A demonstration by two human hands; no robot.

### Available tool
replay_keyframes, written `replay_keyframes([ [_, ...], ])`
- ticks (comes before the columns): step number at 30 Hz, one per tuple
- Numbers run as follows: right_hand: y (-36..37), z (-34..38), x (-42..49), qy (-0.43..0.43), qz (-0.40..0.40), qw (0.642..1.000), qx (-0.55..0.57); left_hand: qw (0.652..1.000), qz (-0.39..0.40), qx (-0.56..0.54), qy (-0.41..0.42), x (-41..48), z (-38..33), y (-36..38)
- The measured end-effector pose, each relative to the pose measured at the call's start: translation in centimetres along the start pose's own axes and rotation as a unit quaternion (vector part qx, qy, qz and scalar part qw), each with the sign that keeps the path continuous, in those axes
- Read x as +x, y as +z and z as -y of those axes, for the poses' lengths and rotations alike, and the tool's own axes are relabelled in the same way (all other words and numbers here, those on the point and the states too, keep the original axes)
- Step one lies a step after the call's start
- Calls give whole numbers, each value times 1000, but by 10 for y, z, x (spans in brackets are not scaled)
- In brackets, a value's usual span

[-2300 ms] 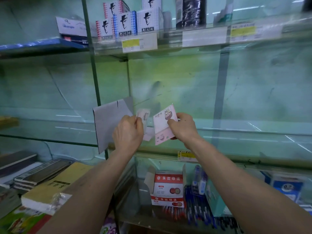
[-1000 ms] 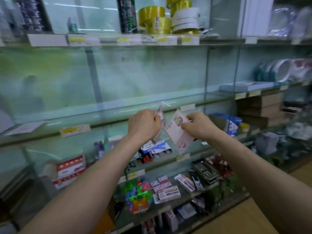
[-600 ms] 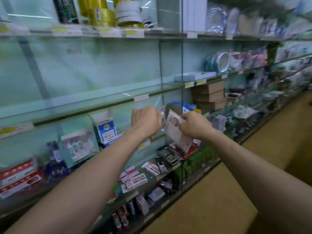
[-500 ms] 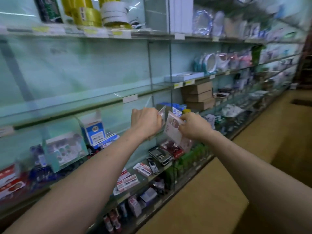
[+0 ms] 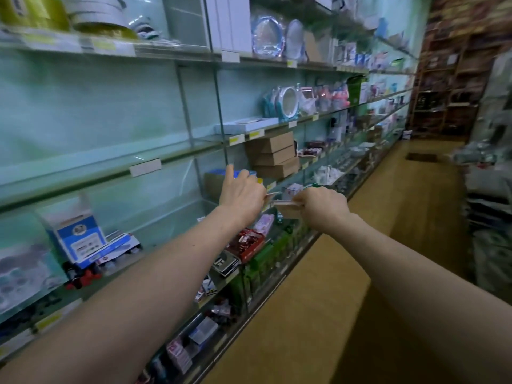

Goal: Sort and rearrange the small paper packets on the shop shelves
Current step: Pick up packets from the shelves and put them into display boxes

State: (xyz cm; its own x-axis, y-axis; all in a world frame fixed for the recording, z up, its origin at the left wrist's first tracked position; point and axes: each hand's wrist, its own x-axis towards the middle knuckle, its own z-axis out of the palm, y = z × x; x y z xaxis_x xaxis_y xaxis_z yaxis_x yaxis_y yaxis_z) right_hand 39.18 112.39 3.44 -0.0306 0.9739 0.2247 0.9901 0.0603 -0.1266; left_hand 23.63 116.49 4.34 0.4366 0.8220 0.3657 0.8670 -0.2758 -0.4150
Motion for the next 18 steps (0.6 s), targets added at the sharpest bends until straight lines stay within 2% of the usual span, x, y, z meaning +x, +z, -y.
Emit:
replay_keyframes([
  [4, 9, -21, 19, 12, 1, 1000, -13, 999, -5, 18, 41, 30, -18, 15],
  [18, 23, -96, 143, 61, 1, 997, -43, 995, -26, 18, 93, 185, -45, 66],
])
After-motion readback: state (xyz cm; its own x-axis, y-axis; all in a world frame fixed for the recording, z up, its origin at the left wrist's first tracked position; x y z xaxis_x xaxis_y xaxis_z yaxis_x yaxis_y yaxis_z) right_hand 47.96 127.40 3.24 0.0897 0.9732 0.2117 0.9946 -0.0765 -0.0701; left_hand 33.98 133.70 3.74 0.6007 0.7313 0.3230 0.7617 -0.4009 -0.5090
